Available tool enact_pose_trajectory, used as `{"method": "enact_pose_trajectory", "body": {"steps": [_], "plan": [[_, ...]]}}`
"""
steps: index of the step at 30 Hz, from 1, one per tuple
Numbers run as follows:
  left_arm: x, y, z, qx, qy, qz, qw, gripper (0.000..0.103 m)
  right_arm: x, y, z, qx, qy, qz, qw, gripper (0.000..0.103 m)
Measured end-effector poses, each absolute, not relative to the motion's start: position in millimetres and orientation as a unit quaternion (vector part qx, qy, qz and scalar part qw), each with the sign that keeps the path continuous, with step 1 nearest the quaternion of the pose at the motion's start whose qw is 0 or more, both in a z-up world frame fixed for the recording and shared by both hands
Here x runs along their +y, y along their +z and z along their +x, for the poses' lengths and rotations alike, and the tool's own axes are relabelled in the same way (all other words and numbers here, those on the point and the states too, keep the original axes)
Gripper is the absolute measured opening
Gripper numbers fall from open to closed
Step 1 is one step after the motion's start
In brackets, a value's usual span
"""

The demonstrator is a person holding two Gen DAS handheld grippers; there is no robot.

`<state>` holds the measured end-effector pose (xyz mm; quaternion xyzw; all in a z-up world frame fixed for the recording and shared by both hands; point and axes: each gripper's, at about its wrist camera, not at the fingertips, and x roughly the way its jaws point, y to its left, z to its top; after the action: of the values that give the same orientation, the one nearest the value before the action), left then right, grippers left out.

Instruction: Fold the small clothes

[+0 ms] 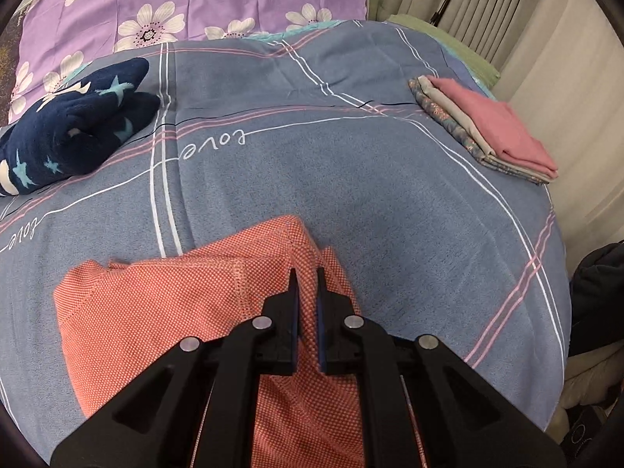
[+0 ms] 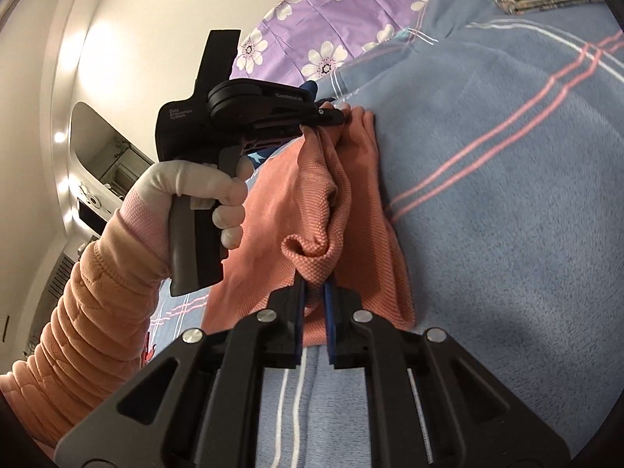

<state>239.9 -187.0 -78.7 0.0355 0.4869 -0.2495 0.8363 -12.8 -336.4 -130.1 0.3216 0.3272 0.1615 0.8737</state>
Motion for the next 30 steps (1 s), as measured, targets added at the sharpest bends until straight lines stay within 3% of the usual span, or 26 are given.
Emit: {"method": "enact_pose_trajectory", "body": {"steps": [6,9,13,16,18,23,25,26,27,30], "plan": [[-184.2,-60.2,226.1,0.470,-0.277,0.016,0.838,0.019,-340.6,-137.3,-13.6,0.335,0.169,0.342,0.862,0.008],[-170.6,-37.9,199.0,0.438,-0.294,0.022,0.849,0.038,-343.8,-138.7,-13.4,0.335,0.174,0.348,0.858,0.008],[-131.7,-27.9,136.4,0.398,-0.302,0.046,0.865,0.046,-344.9,-140.4,-12.1,0.341,0.174,0.354,0.853,0.012],[-100.7,-43.3,85.0,0.393,-0.295,0.082,0.867,0.050,-346.8,-139.7,-8.7,0.346,0.170,0.356,0.851,0.023],[-83.3,-55.3,57.6,0.392,-0.280,0.108,0.870,0.056,-347.8,-136.9,-8.8,0.346,0.166,0.352,0.853,0.041],[-53.9,-85.5,8.6,0.406,-0.257,0.138,0.866,0.056,-342.5,-127.8,-4.3,0.356,0.159,0.324,0.862,0.049],[-50.1,-92.3,2.2,0.406,-0.255,0.139,0.866,0.056,-339.3,-129.3,3.1,0.367,0.147,0.321,0.861,0.045],[-49.5,-96.3,2.8,0.406,-0.244,0.141,0.869,0.057,-337.6,-131.1,7.8,0.371,0.138,0.318,0.861,0.024],[-48.8,-98.6,5.0,0.407,-0.235,0.142,0.871,0.057,-336.4,-132.4,12.0,0.375,0.134,0.316,0.861,0.019],[-49.5,-103.2,13.7,0.406,-0.212,0.135,0.879,0.056,-336.0,-129.6,13.6,0.373,0.123,0.321,0.862,0.011]]}}
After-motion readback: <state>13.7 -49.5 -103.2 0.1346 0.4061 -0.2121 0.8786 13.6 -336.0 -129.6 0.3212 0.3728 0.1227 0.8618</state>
